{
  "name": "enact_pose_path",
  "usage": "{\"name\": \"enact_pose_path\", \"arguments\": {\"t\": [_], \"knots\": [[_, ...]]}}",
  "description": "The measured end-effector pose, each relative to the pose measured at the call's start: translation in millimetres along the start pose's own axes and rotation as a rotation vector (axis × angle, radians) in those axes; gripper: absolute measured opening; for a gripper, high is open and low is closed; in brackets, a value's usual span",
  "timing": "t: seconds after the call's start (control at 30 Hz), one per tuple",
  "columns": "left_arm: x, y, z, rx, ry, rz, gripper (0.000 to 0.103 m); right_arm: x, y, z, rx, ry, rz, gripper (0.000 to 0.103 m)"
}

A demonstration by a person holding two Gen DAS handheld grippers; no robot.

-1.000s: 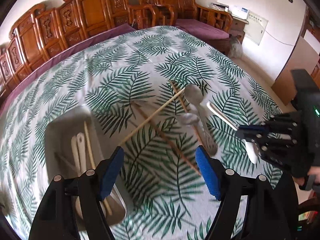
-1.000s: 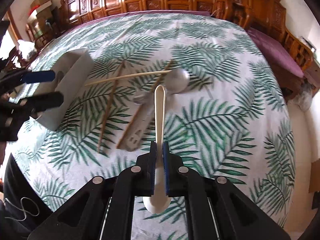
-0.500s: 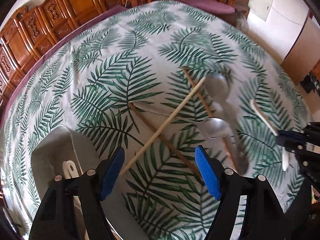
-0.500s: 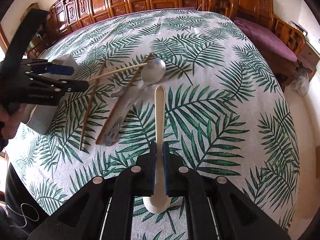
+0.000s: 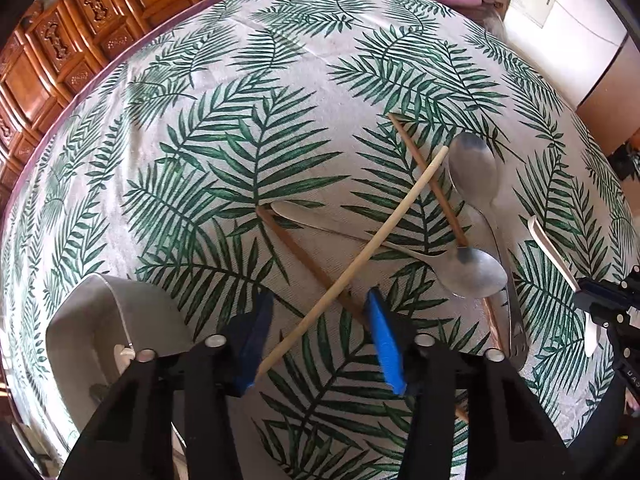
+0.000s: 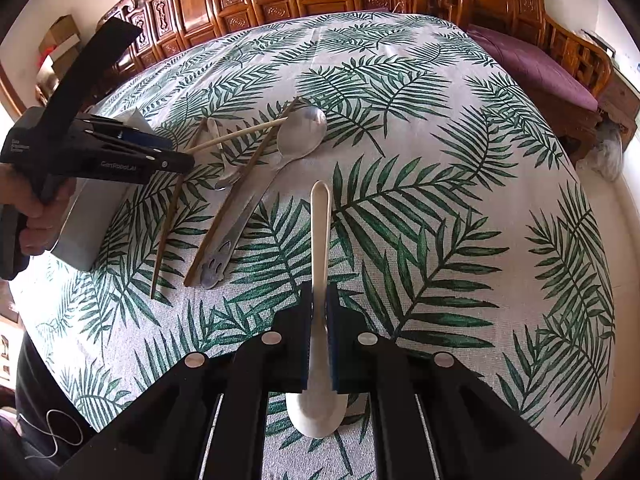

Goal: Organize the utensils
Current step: 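Lift the white spoon with the right tool while the left tool grasps a wooden chopstick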

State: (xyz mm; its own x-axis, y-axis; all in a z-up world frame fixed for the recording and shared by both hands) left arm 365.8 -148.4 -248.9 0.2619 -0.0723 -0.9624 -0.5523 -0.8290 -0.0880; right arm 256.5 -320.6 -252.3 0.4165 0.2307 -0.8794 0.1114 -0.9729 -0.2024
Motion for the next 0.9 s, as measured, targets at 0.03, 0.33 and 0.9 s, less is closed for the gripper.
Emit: {"name": "enact_pose_path", "arguments": {"t": [0.03,0.33,0.9], "knots": [[0.0,0.7,-0.4,-0.004,0.001,0.014,0.034,0.2,-0.3,0.2,-0.006,0.000,0.001,0.008],[-5.4,7.7,1.3,-0.012,0.011,0.029,0.005,2.5,-1.5,1.6,-0.019,0.003,0.007,0.009],[-78.2,30.7,54.7,-0.061,0.166,0.067,0.005,6.2,-1.4,2.2,-0.023,0.011,0.009,0.011]]}}
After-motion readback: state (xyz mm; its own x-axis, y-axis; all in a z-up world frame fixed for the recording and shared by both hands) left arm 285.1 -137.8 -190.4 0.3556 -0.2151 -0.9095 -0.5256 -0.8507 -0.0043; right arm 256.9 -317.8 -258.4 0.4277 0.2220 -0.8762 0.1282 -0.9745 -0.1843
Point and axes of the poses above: each gripper's, at about its wrist camera, not at the fingertips, and x roughly the way its jaws point, y to its right, z to its underside, the point moved 2 cm from there along x, roughly the way its jaws point, and after that the axes turned 5 degrees about x, right-handed, at the moved point
